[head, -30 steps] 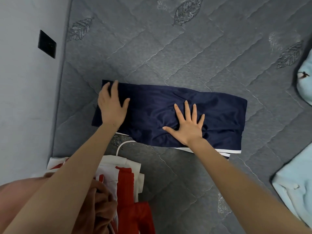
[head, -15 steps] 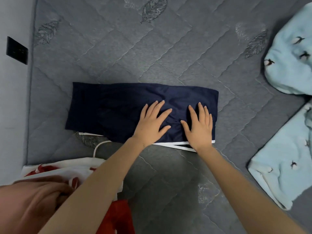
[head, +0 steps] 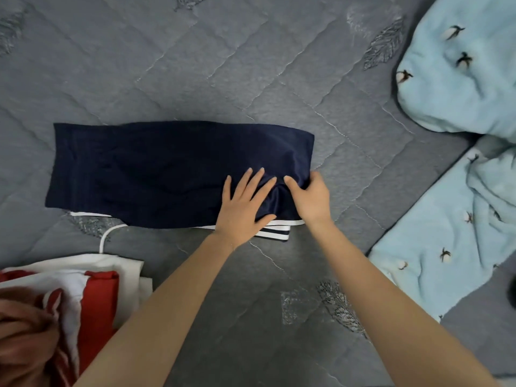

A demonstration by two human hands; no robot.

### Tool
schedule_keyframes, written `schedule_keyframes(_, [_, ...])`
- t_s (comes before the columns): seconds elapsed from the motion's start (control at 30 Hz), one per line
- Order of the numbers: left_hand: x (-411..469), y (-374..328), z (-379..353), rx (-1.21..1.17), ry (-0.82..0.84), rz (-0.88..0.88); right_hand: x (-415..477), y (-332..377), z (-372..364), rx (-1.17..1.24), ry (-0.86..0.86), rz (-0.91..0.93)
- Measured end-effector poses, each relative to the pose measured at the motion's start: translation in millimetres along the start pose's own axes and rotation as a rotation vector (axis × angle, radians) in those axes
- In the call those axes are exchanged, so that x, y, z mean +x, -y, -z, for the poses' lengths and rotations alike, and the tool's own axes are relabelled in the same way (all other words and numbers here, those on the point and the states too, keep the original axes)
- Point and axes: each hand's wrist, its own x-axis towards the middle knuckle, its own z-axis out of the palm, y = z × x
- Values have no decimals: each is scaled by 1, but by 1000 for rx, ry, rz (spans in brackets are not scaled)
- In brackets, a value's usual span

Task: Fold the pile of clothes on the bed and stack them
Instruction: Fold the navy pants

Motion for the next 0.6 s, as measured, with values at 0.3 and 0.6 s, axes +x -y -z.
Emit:
schedule_keyframes(0.3, [7, -62, -9, -81, -10, -31, -5, -23, 60, 200, -4, 47])
schedule_keyframes(0.6, [51, -205, -44, -201, -1, -82, 18, -91, 192, 74, -133, 40])
